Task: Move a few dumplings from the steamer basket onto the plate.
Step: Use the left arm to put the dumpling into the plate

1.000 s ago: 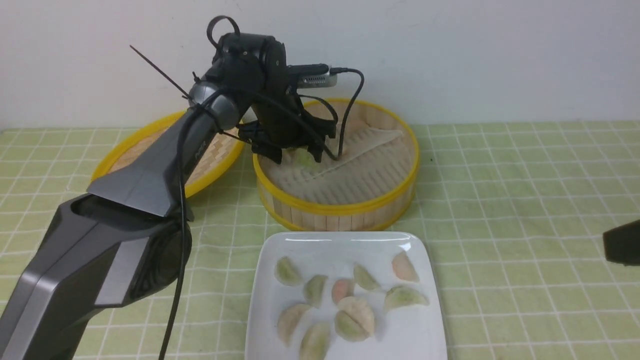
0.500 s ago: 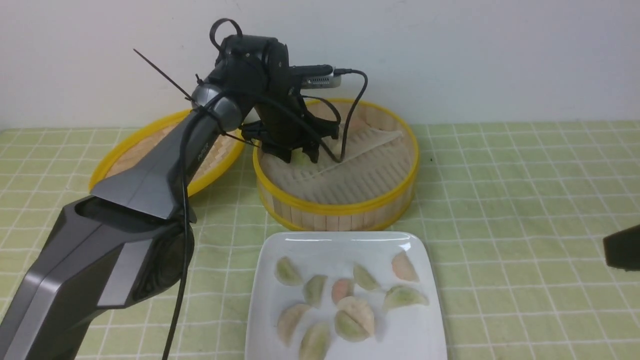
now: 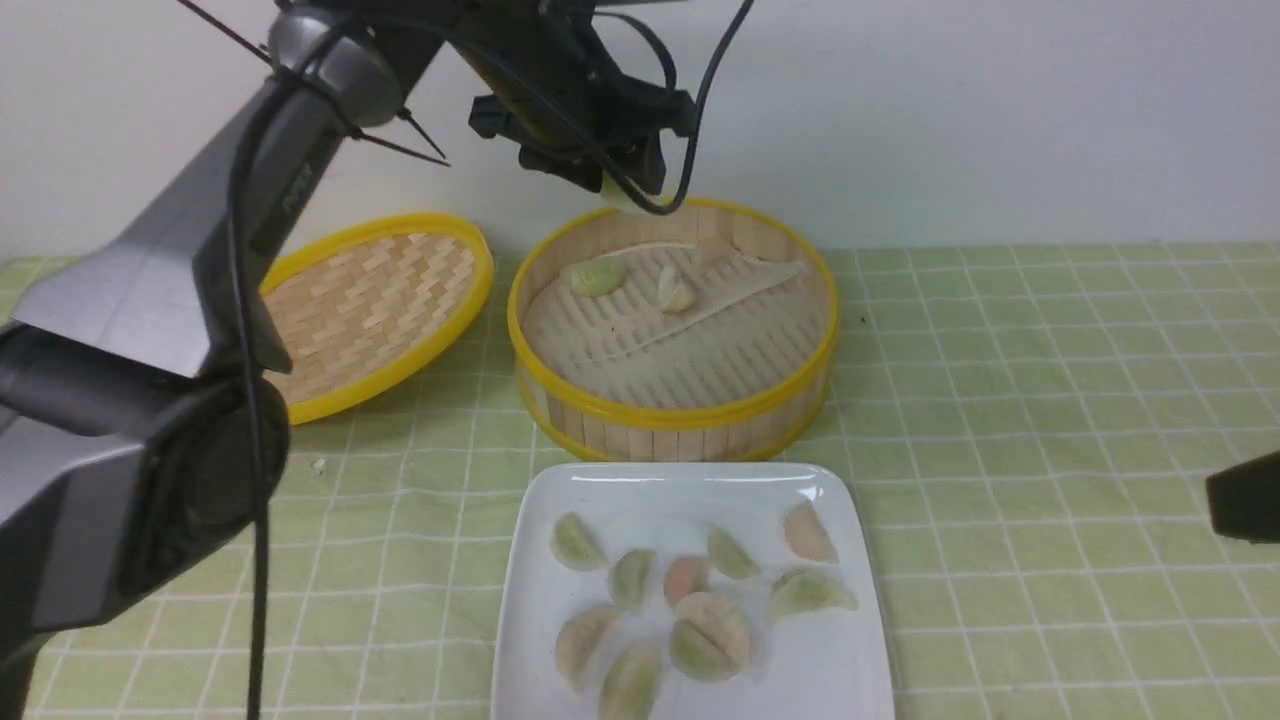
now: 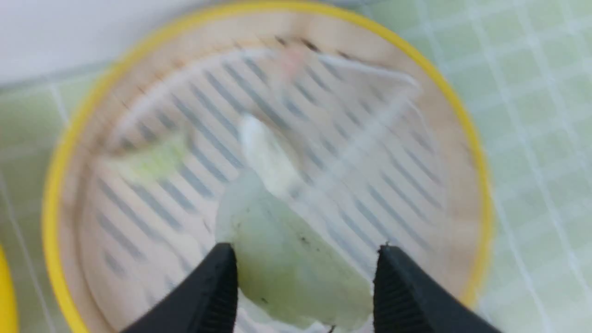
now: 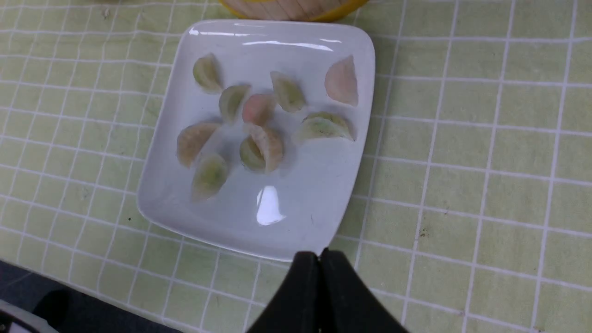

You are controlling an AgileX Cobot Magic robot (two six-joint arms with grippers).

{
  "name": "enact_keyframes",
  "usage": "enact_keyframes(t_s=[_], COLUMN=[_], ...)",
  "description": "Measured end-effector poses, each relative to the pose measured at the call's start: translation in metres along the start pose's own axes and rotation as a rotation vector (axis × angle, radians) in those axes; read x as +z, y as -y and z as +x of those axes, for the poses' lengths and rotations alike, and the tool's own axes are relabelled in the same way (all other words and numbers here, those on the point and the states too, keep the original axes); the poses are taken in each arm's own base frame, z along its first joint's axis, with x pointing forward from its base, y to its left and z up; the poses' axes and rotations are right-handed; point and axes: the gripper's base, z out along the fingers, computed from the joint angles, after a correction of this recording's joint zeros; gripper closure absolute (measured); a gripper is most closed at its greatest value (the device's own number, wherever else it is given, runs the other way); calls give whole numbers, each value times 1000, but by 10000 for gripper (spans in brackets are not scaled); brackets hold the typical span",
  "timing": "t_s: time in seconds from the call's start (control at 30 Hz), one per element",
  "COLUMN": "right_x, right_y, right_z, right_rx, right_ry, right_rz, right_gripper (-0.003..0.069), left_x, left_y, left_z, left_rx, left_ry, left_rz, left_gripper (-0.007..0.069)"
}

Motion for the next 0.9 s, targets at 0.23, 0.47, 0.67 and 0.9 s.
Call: enact_keyframes(t_s=[0.23, 0.47, 0.67, 0.9], right_x=[0, 0, 0, 0], right_y=[0, 0, 0, 0], right_z=[0, 0, 0, 0], right_rx=[-5, -20, -40, -48], right_ry=[-1, -1, -3, -3], right_rz=[0, 0, -1, -3], right_gripper=[673, 673, 673, 673], left_x=[-30, -13, 14, 32], left_y=[2, 19, 33, 25], left_z=[59, 154, 186, 186], left_rx=[-20, 15, 76, 128], left_ry=[-212, -504, -527, -483], left_rz=[-7, -20, -18, -71], left_gripper=[286, 297, 303, 305])
